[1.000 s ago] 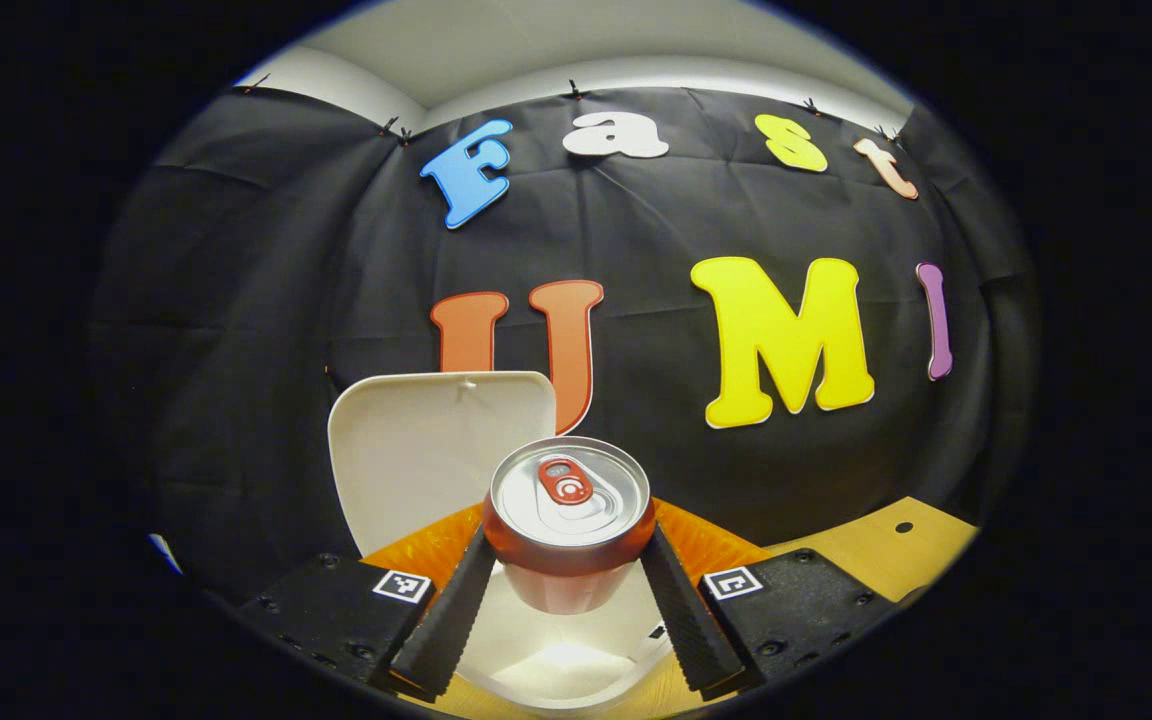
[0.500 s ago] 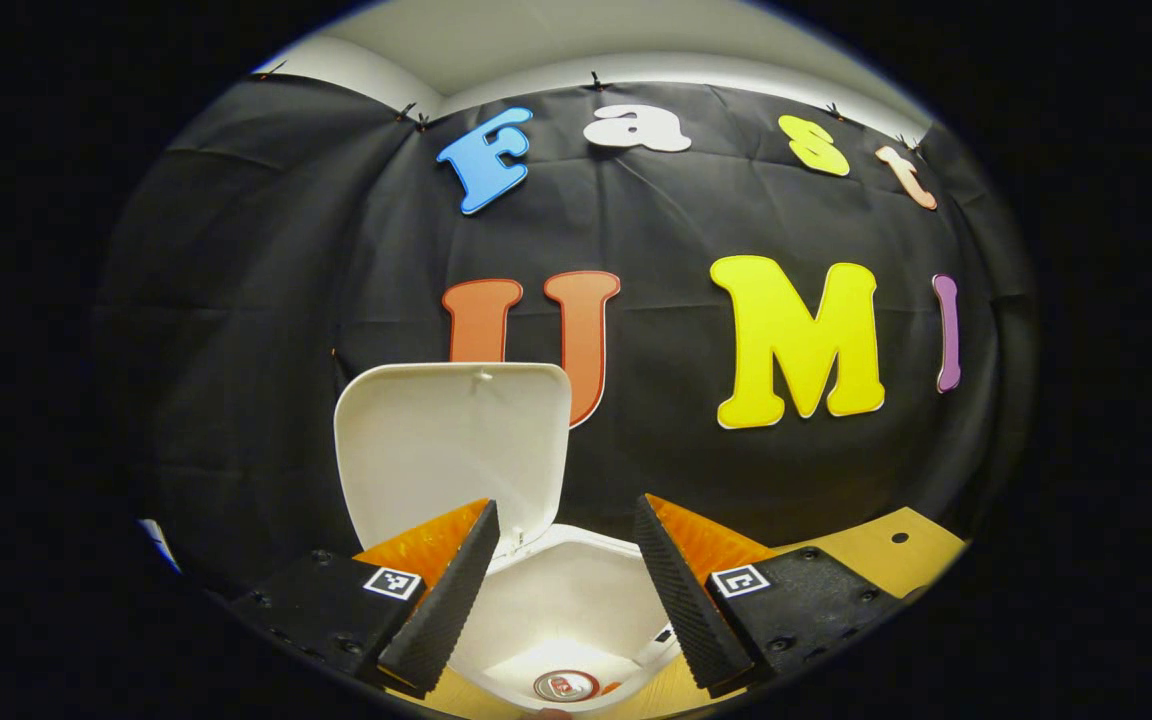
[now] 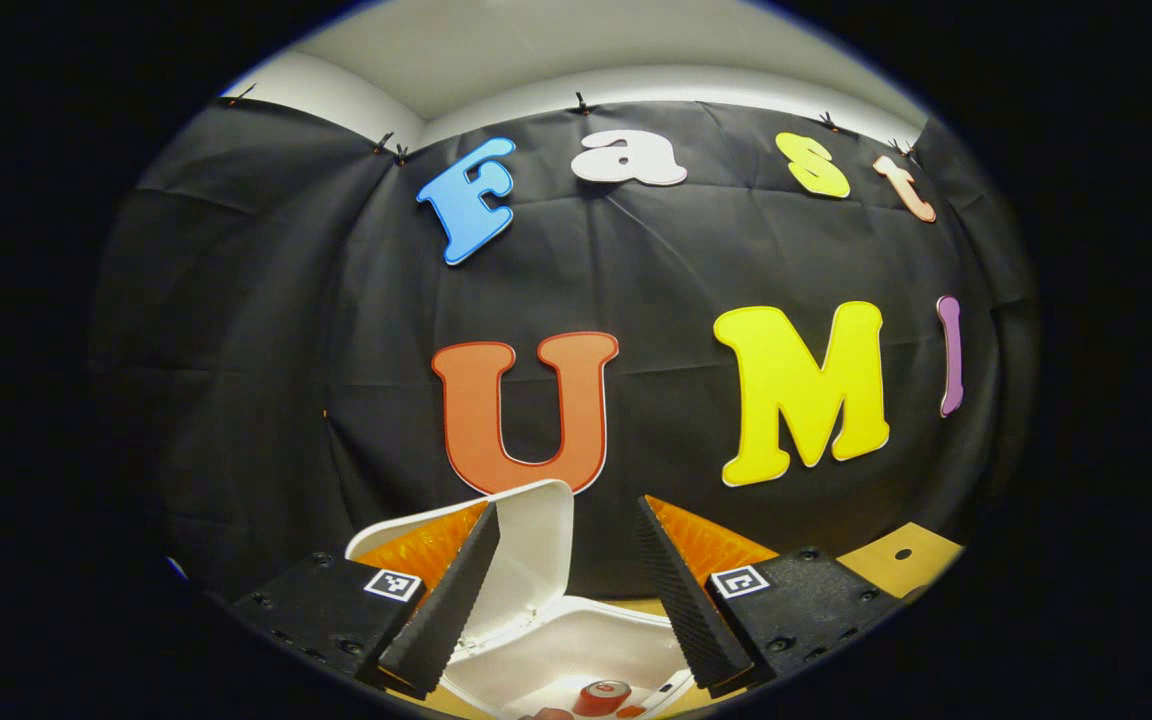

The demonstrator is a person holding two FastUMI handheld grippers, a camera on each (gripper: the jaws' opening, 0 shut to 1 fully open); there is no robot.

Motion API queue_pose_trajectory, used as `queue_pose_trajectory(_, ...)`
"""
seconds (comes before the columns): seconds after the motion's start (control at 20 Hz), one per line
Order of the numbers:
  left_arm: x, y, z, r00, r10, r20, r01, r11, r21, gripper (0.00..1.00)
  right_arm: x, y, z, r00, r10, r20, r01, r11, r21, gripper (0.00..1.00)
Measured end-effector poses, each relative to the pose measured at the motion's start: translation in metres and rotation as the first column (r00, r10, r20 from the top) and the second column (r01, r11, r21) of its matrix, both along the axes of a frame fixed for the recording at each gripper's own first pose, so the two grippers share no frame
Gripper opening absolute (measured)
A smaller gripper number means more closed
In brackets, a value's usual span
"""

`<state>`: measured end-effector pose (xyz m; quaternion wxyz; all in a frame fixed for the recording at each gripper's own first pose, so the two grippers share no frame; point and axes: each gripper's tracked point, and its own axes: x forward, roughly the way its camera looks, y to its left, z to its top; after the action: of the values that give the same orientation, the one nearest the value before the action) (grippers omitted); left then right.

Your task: Press the lid of the desktop garbage bin to open it, pick up the crumpled paper on the desktop and throw it into the bin, then pick up the pop can on the desktop and drop it into the bin, and finally close the garbage bin lid.

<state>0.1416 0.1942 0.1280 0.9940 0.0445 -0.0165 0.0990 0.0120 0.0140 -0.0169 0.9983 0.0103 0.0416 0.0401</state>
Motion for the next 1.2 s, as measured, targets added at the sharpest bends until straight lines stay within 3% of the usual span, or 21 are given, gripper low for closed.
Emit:
queue_pose_trajectory(0.4, 0.022, 0.043, 0.021, 0.998, 0.057, -0.001, -0.057, 0.998, -0.022, 0.89, 0.003, -0.012, -0.013, 0.999, -0.023, -0.031, 0.024, 1.000, 0.020, 0.94)
queue_pose_trajectory(0.8, 0.039, 0.084, 0.008, 0.983, 0.177, -0.039, -0.179, 0.983, -0.051, 0.89, 0.008, -0.012, -0.024, 0.998, -0.023, -0.062, 0.026, 0.999, 0.045, 0.94)
queue_pose_trajectory(1.0, 0.040, 0.086, -0.005, 0.975, 0.206, -0.078, -0.212, 0.973, -0.091, 0.89, 0.011, -0.013, -0.027, 0.998, -0.013, -0.069, 0.017, 0.999, 0.047, 0.94)
queue_pose_trajectory(1.2, 0.034, 0.064, -0.009, 0.977, 0.192, -0.090, -0.203, 0.971, -0.125, 0.95, 0.011, -0.009, -0.026, 0.998, 0.019, -0.053, -0.018, 1.000, 0.021, 0.94)
